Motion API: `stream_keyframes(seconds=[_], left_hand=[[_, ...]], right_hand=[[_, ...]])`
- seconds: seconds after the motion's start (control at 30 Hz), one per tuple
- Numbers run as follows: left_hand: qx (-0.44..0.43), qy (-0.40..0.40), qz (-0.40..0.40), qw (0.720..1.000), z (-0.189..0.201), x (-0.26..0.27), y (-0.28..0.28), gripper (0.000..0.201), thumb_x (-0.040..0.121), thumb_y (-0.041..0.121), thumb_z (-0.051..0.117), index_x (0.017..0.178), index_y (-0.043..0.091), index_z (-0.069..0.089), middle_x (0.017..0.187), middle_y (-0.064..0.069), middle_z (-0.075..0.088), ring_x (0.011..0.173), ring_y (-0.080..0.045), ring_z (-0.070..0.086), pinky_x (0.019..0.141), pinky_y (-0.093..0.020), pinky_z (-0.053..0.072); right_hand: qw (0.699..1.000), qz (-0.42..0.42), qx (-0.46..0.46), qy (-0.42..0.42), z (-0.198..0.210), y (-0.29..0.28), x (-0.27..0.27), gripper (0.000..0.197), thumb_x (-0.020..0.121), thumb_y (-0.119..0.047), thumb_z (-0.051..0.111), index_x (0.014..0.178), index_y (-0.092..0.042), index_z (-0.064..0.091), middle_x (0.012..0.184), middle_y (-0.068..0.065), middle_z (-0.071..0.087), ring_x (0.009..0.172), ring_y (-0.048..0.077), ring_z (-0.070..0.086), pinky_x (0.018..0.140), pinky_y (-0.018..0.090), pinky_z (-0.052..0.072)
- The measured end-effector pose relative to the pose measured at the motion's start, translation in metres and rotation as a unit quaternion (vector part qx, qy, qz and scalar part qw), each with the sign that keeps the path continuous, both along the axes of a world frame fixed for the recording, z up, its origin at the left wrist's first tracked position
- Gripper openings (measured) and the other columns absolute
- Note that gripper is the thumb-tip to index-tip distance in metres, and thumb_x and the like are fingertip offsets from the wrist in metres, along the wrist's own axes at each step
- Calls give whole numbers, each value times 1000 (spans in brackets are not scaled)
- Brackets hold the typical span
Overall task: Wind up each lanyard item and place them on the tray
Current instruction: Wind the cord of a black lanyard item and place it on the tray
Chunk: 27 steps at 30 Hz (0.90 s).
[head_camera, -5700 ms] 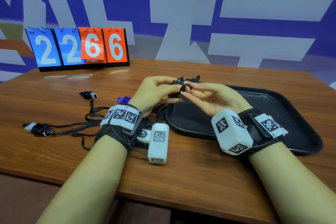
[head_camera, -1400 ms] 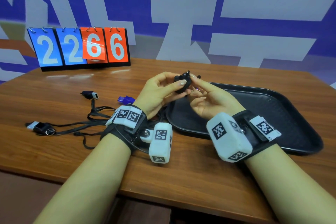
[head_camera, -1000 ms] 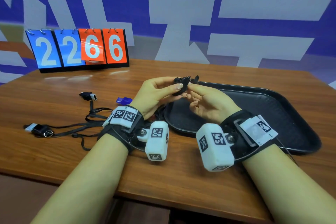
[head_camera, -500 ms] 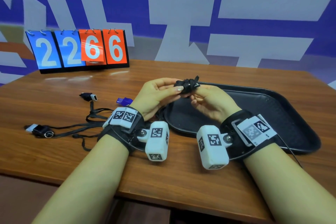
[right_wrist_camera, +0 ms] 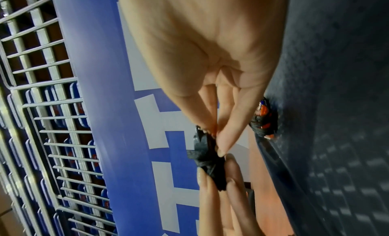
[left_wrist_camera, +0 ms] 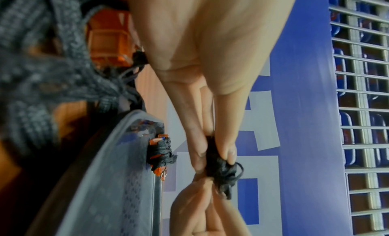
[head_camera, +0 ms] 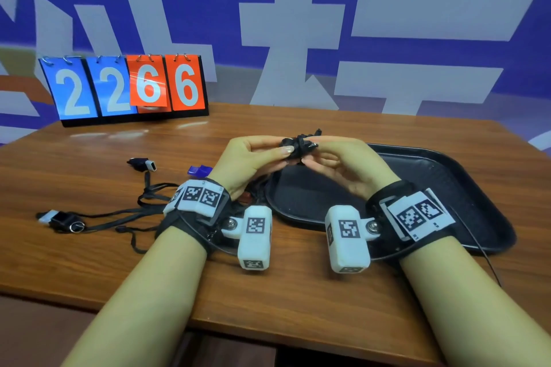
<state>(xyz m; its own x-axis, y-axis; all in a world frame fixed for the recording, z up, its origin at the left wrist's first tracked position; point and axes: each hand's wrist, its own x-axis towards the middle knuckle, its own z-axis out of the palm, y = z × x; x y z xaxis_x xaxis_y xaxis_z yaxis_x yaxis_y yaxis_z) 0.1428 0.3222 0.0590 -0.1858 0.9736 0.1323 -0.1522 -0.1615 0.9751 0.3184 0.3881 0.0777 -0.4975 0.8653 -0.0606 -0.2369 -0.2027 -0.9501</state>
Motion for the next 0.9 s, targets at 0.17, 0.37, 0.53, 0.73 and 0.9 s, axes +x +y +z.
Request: stream_keyframes(seconds=[0.17, 0.37, 0.53, 0.73, 0.9], left_hand=[[0, 55, 52, 997, 7, 5, 5, 28, 81, -2, 75, 109, -1, 73, 101, -13, 76, 94, -20, 73, 79, -22, 58], [-36, 118, 53, 991, 36, 17, 21, 23, 83, -2, 74, 107, -5, 72, 98, -19, 74, 77, -16, 74, 70, -20, 59], [-73, 193, 45, 977, 35, 14, 27, 21, 86, -10, 67, 106, -4, 70, 94, -21, 73, 69, -16, 73, 63, -20, 59], [-85, 316, 60, 943, 21, 13, 28, 17, 77, -1, 79, 93, 4, 76, 59, 6, 68, 44, 3, 56, 44, -8, 39], [-107, 364, 57, 923, 17, 9, 26, 22, 77, 2, 80, 99, 3, 77, 65, 4, 65, 34, 9, 47, 38, -3, 32]], right_hand=[[987, -11, 121, -106, 3, -1, 3, 18, 93, -13, 61, 105, -3, 70, 98, 14, 72, 89, 23, 71, 84, 28, 57], [962, -98, 212, -139, -1, 7, 10, 20, 85, -6, 73, 104, -5, 69, 88, 10, 71, 68, 5, 67, 63, 11, 51], [954, -109, 196, -199, -9, 17, 11, 20, 84, -7, 74, 102, -8, 66, 88, 8, 69, 71, 8, 63, 56, 10, 47], [938, -56, 164, -300, -21, 28, 13, 22, 81, 1, 73, 102, -2, 69, 86, 10, 67, 66, 11, 60, 56, 15, 47], [933, -45, 171, -313, -25, 31, 10, 19, 79, 5, 74, 98, 1, 73, 85, 13, 69, 70, 15, 62, 62, 15, 51]])
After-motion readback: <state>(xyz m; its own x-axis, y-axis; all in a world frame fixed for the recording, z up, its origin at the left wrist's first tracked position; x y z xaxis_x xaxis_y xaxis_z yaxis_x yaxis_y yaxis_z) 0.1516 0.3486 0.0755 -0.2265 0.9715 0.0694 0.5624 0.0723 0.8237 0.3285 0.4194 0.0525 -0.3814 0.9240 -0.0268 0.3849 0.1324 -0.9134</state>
